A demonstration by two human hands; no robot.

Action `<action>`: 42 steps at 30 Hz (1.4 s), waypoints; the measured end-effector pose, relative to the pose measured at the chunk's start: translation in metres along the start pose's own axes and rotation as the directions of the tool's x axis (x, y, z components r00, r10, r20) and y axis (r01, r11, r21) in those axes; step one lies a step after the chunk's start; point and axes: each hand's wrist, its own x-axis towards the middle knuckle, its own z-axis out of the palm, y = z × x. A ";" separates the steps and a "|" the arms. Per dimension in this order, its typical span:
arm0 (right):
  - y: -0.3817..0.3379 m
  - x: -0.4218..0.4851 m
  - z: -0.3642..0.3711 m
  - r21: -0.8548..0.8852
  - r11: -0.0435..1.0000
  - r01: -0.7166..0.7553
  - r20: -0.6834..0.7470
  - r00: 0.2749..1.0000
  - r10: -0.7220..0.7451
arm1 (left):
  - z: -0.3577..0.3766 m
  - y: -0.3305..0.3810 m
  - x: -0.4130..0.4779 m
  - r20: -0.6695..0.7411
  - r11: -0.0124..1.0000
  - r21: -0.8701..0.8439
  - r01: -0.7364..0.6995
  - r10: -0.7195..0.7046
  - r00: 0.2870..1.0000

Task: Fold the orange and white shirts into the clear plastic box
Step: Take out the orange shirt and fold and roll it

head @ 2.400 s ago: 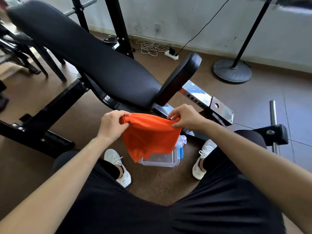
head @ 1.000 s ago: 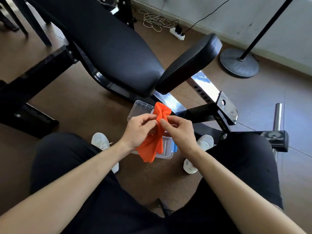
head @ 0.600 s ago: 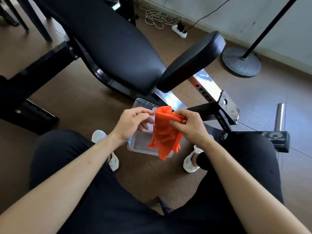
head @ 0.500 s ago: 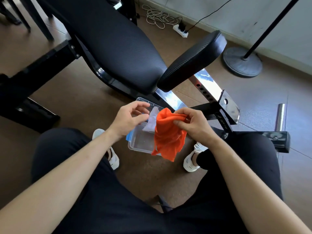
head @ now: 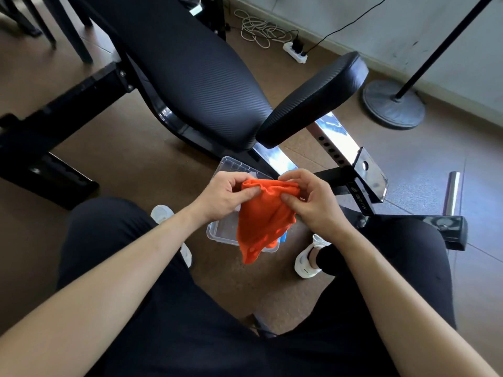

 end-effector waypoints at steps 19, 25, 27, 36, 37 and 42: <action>-0.055 -0.007 -0.041 -0.207 0.962 0.176 0.242 0.962 -0.124 | 0.005 0.006 0.004 0.175 0.976 -0.202 0.077 -0.041 0.984; -0.064 -0.019 -0.080 0.034 0.998 0.054 0.111 0.992 -0.058 | 0.033 0.008 0.018 0.284 0.989 -0.051 0.139 -0.119 0.951; -0.059 -0.021 -0.092 0.122 0.992 0.035 -0.031 0.999 -0.032 | 0.038 0.008 0.020 0.302 0.993 0.011 0.115 -0.113 0.947; -0.032 -0.024 -0.132 0.116 0.993 -0.037 -0.470 0.878 0.088 | 0.041 0.004 0.022 0.279 0.973 0.026 0.230 -0.228 0.933; -0.026 -0.025 -0.135 0.082 0.994 -0.068 -0.488 0.867 0.100 | 0.039 0.006 0.021 0.289 0.969 0.002 0.248 -0.237 0.927; 0.005 -0.030 -0.140 -0.006 0.981 -0.196 -0.529 0.833 0.163 | 0.025 0.010 0.011 0.355 0.956 -0.029 0.292 -0.264 0.897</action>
